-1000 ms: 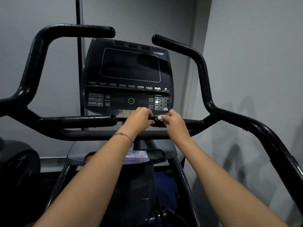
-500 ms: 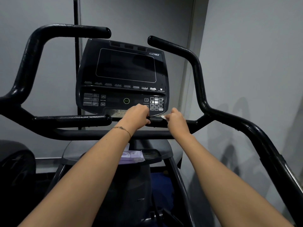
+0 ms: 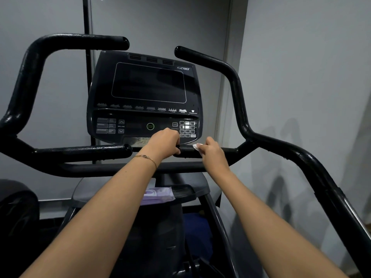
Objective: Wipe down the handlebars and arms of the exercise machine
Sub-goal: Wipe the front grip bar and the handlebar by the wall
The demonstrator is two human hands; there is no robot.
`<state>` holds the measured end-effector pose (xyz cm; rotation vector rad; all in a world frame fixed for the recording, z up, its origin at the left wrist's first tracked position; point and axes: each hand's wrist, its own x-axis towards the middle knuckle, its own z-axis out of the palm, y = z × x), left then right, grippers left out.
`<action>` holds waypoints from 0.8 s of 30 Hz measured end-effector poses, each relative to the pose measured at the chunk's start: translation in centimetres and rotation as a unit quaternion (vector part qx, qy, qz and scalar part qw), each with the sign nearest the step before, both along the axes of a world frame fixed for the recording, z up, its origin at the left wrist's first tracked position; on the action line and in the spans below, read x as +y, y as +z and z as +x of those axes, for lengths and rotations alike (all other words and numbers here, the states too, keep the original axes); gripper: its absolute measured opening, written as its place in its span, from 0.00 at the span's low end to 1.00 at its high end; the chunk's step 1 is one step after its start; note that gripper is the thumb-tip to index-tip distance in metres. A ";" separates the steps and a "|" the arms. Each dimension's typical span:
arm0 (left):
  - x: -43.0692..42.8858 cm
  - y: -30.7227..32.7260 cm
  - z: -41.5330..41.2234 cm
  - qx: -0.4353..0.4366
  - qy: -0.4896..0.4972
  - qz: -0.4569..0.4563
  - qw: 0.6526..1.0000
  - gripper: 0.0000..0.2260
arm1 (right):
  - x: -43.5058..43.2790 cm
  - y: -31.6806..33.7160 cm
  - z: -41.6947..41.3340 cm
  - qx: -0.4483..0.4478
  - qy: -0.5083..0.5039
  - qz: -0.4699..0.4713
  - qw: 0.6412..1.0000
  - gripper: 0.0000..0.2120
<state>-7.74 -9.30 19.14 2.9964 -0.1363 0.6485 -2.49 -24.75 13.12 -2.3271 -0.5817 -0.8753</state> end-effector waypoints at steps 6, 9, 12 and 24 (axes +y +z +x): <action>0.1 -0.1 -0.1 -0.001 -0.006 0.001 1.000 0.09 | -0.3 1.3 0.5 -0.030 -0.041 -0.089 0.995 0.13; 0.2 -0.2 -0.1 -0.005 -0.009 0.000 1.000 0.10 | 0.1 0.8 0.1 -0.033 0.000 -0.067 0.997 0.10; 0.3 -0.4 -0.1 -0.005 -0.009 0.000 1.000 0.10 | -1.2 0.1 1.0 -0.006 -0.003 -0.041 0.999 0.10; 0.1 0.6 0.1 0.019 -0.020 0.013 1.000 0.09 | -4.1 1.5 1.5 0.012 -0.037 0.032 0.999 0.11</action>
